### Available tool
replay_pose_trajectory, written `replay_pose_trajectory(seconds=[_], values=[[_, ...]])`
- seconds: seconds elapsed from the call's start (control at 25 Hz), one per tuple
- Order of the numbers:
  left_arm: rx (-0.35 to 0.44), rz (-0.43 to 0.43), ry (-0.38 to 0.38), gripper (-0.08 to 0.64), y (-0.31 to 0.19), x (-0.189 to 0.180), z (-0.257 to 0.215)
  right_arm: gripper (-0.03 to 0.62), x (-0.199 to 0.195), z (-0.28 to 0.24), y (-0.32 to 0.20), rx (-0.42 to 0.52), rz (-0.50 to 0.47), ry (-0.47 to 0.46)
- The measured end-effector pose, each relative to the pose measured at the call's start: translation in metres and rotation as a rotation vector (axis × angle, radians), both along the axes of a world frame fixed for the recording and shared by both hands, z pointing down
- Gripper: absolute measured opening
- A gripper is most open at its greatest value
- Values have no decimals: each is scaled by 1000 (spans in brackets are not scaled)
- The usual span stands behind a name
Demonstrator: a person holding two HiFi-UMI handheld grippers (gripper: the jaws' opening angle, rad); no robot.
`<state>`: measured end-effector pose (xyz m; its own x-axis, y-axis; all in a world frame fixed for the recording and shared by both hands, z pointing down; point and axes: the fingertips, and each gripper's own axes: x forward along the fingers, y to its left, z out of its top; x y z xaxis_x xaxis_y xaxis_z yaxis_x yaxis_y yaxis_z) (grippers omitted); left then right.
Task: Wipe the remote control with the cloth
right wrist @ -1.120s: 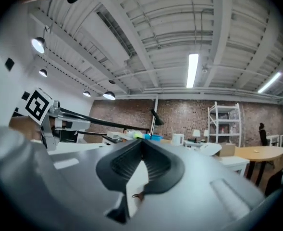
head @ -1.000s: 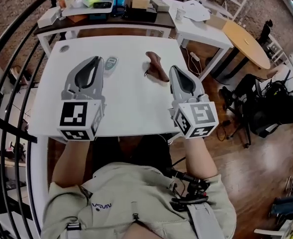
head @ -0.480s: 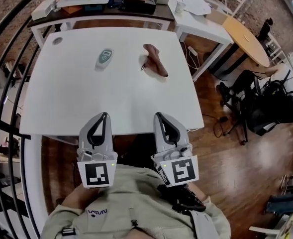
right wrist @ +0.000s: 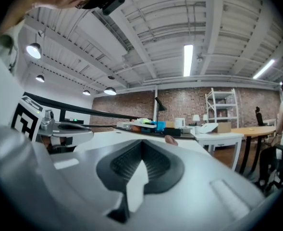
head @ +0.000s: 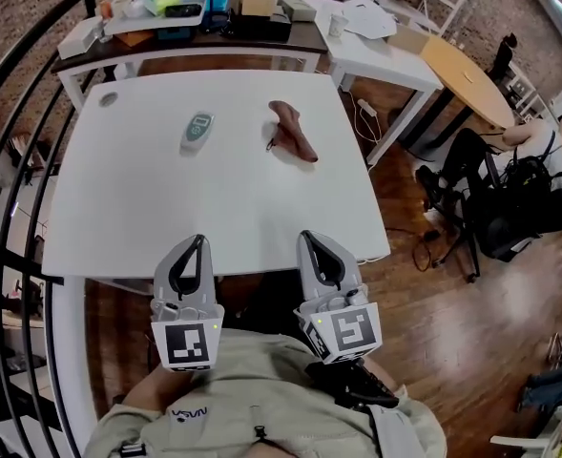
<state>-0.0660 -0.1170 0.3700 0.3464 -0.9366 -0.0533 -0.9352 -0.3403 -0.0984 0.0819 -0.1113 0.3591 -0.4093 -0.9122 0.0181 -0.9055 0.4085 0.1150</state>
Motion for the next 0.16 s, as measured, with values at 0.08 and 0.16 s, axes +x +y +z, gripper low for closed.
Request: replay_pose_trajectory(seconds=[0.08, 0.16], values=[[-10, -1, 5, 0, 0, 1, 1, 3, 1, 2, 0, -6, -3, 6], [-16, 0, 8, 0, -1, 3, 0, 3, 1, 2, 0, -7, -6, 12]])
